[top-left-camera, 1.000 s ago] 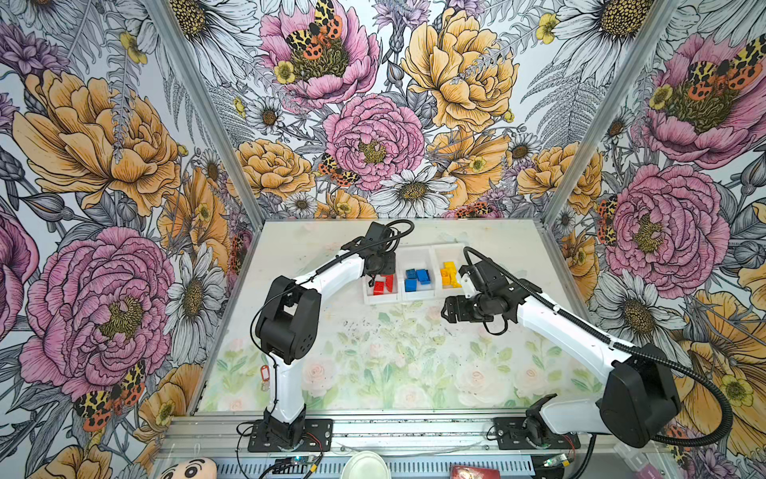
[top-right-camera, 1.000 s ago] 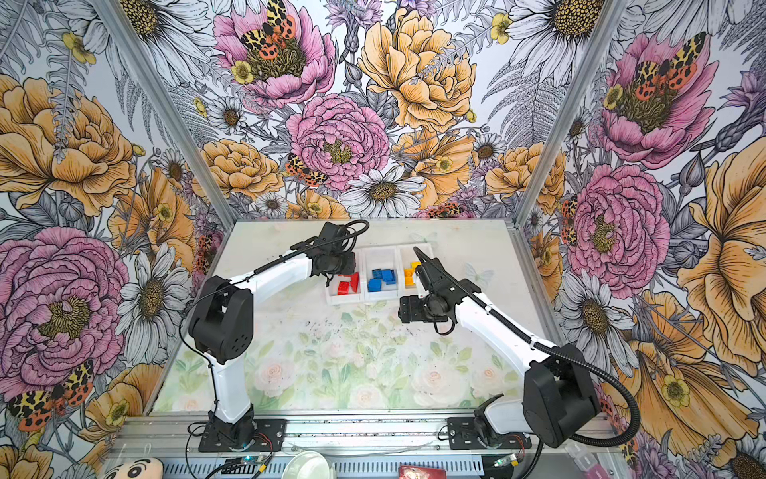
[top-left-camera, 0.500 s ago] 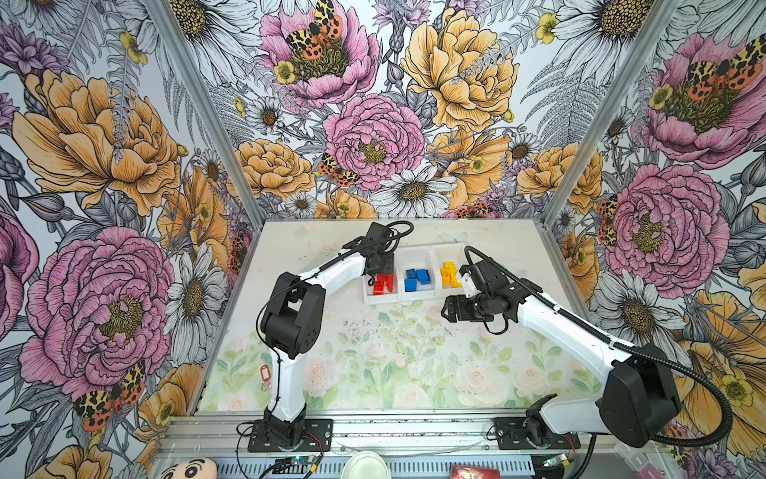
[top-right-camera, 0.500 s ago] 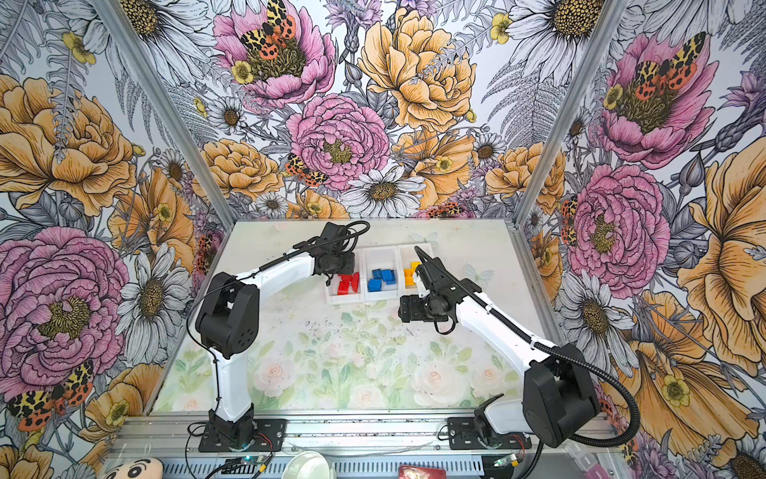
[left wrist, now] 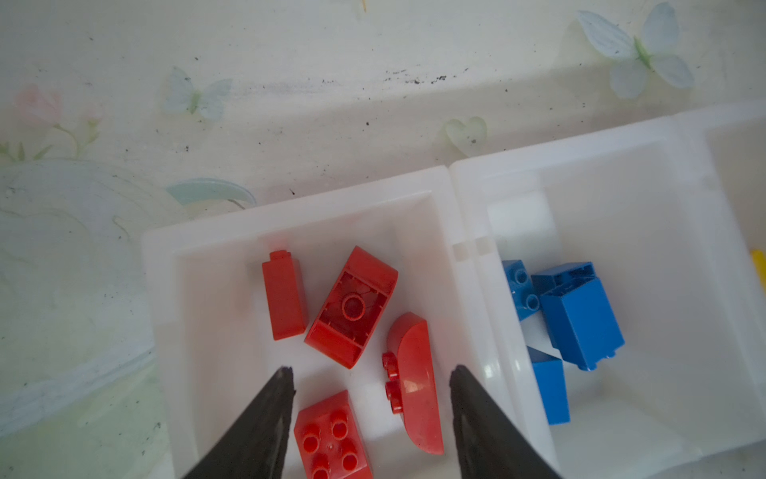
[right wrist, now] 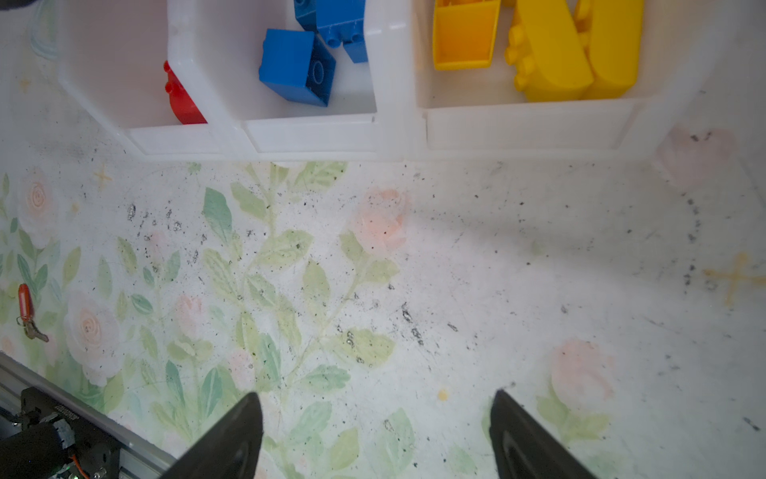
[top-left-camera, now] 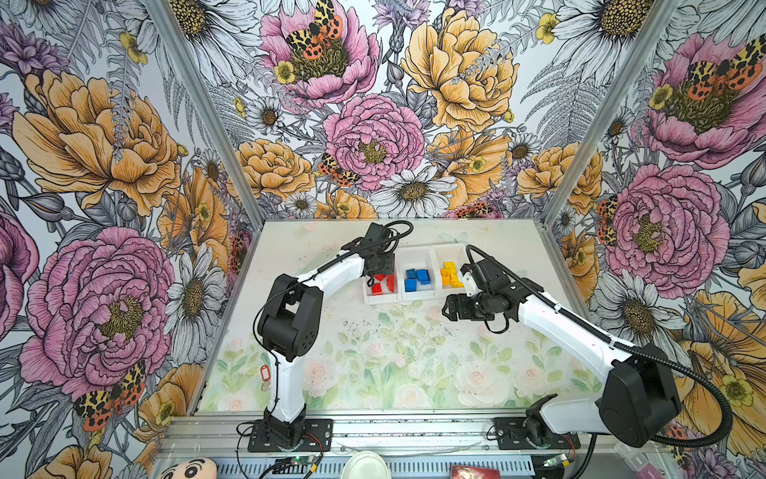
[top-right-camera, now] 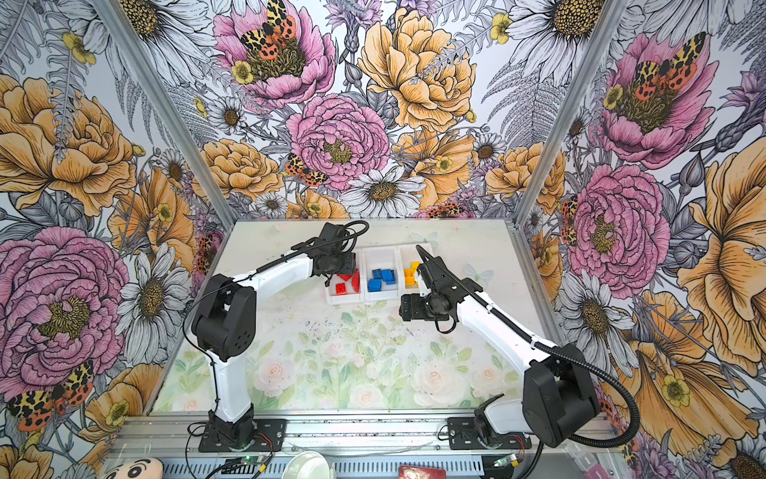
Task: Sort the legos into containers by color
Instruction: Place the lego in the container.
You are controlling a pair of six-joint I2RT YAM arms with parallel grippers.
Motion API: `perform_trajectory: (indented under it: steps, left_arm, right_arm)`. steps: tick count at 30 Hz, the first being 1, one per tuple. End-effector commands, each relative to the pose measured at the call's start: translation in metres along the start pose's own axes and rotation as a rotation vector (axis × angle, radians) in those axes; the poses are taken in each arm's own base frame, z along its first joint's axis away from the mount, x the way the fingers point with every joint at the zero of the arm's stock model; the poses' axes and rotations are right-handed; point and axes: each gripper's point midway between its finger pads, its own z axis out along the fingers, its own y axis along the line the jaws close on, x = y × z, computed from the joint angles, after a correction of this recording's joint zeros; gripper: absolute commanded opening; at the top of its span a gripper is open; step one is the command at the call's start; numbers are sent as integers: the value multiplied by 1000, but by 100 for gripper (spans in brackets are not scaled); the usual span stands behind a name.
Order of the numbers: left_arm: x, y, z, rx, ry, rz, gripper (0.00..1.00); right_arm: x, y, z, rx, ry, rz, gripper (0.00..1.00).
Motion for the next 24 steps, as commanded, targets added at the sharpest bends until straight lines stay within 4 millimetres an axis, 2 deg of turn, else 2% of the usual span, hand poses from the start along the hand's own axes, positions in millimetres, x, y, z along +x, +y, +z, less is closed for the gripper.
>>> perform_trajectory:
  steps: [1, 4, 5, 8, 13, 20, 24]
  left_arm:
    - [-17, -10, -27, 24, -100, 2, 65]
    - [-14, -12, -38, 34, -131, 7, 69]
    - [-18, -12, -50, 43, -161, 0, 70]
    - [-14, -8, -66, 51, -204, -8, 75]
    - [3, 12, -92, 26, -272, -18, 84]
    - [30, 65, -124, -21, -362, -74, 95]
    - [38, 104, -141, -97, -416, -100, 98]
  right_arm:
    - [-23, 2, -16, 10, -89, -29, 87]
    - [-28, -3, -19, 35, -109, -43, 88]
    - [-30, -5, -20, 44, -116, -48, 88]
    - [-39, -12, -25, 78, -146, -64, 90]
    - [-58, -30, -34, 166, -209, -80, 96]
    - [-85, -57, -44, 264, -324, -80, 100]
    - [-95, -82, -48, 350, -379, -85, 99]
